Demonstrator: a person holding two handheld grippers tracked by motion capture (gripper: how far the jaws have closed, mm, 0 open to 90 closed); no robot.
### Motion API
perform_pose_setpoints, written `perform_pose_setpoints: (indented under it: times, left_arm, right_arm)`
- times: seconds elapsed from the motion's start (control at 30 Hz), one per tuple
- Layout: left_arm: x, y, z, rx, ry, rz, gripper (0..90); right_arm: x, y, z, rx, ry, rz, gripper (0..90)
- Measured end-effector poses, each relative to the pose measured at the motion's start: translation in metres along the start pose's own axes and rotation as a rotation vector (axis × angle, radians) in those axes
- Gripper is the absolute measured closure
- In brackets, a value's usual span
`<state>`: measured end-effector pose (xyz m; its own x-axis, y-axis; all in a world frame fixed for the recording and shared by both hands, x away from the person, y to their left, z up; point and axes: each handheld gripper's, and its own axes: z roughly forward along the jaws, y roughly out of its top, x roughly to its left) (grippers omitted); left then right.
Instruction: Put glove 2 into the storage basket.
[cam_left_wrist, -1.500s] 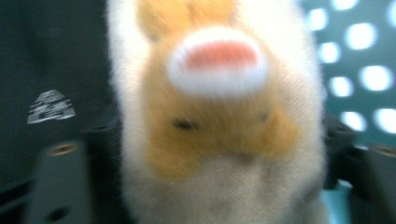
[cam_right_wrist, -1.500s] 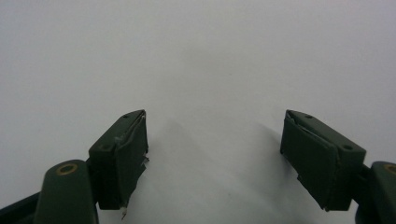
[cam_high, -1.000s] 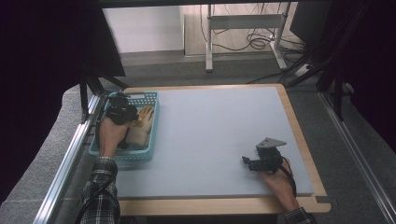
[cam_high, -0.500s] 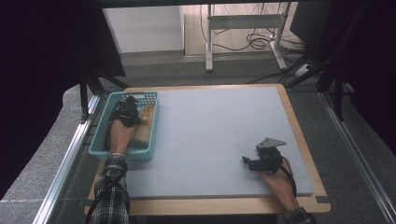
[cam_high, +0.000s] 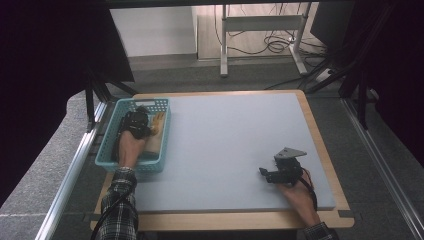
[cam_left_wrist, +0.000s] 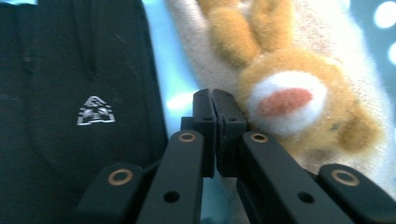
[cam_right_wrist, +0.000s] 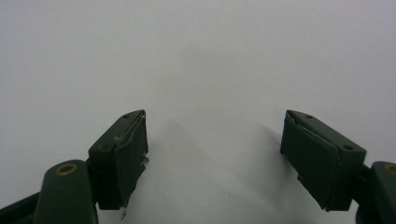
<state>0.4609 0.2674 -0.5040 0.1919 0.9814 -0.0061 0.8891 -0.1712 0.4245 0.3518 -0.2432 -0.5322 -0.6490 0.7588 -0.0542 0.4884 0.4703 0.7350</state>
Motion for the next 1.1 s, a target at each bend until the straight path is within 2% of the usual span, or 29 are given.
perform_pose_setpoints:
  times: [0.07,0.13,0.33,0.4,0.53,0.73,0.77,1.1]
  left_arm:
    - [0.001,0.0,-0.001,-0.007,0.009,-0.002,87.0]
    - [0.003,0.001,-0.007,-0.026,0.03,-0.009,81.8]
    - [0.01,0.0,-0.018,-0.064,0.04,-0.02,72.7]
    - [0.014,-0.002,-0.025,-0.096,0.055,-0.029,69.2]
    - [0.018,-0.004,-0.032,-0.128,0.041,-0.043,62.1]
    - [0.021,-0.006,-0.038,-0.147,0.024,-0.046,51.7]
    - [0.022,-0.007,-0.041,-0.162,0.009,-0.045,50.1]
    - [0.023,-0.012,-0.053,-0.221,-0.02,-0.059,40.1]
  right_arm:
    - [0.0,0.0,0.0,0.0,0.0,0.0,22.3]
    - [0.0,0.0,0.0,0.0,0.0,0.0,22.3]
    - [0.0,0.0,0.0,0.0,-0.001,-0.001,22.3]
    - [0.0,0.0,0.0,0.0,-0.001,-0.001,22.3]
    - [0.0,0.0,0.0,0.0,-0.001,-0.001,22.2]
    - [0.0,0.0,0.0,0.0,-0.002,-0.001,22.1]
    - [0.0,0.0,0.0,0.0,-0.002,-0.001,22.1]
    - [0.0,0.0,0.0,0.0,-0.003,0.0,21.8]
